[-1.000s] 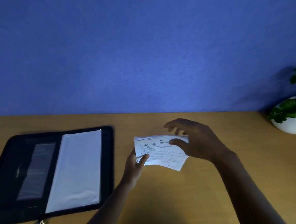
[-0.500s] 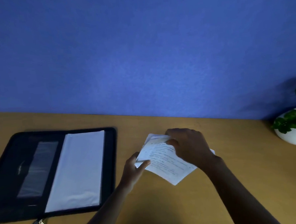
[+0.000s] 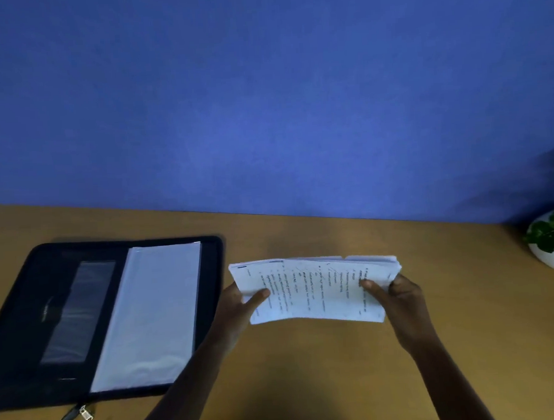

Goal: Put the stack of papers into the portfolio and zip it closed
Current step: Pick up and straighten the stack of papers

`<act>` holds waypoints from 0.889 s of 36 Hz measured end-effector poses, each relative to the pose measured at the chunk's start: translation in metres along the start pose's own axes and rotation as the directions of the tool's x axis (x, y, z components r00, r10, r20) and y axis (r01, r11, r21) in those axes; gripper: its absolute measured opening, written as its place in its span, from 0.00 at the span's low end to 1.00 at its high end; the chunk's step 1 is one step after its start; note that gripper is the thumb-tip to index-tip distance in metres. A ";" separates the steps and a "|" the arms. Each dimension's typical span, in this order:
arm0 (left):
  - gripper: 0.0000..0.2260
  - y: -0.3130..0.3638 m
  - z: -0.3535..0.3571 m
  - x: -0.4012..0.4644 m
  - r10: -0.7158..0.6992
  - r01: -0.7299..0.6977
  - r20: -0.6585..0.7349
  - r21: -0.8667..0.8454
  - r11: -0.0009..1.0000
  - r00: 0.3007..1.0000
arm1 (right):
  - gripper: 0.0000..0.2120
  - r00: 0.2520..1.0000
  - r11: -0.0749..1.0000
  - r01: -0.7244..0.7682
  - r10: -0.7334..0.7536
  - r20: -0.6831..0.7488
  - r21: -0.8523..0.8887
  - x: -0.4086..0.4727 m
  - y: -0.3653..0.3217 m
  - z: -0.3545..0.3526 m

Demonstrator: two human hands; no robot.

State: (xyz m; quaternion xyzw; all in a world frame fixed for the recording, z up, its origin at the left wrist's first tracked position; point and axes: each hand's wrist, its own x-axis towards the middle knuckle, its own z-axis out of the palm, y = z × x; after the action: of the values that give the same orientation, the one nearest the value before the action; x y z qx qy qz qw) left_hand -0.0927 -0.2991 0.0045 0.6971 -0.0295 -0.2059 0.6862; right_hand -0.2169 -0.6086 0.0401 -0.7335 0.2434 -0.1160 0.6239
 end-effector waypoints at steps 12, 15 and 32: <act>0.07 -0.056 -0.008 -0.010 0.011 0.003 -0.062 0.221 0.975 0.998 | 0.10 0.993 0.990 -0.105 0.098 0.069 0.099 -0.020 0.085 0.020; 0.04 -0.058 -0.010 -0.011 0.028 -0.008 -0.073 0.268 0.963 0.997 | 0.11 0.994 0.991 -0.096 0.091 0.058 0.097 -0.019 0.084 0.022; 0.14 -0.053 -0.009 -0.003 0.016 -0.001 -0.056 0.260 0.966 0.998 | 0.11 0.988 0.975 -0.151 0.143 0.058 0.163 -0.012 0.091 0.025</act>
State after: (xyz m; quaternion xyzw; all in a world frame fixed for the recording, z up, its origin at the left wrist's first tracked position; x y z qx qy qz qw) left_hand -0.1057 -0.2867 -0.0467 0.7864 -0.0392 -0.1770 0.5905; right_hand -0.2342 -0.5904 -0.0515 -0.6613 0.2720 -0.0727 0.6952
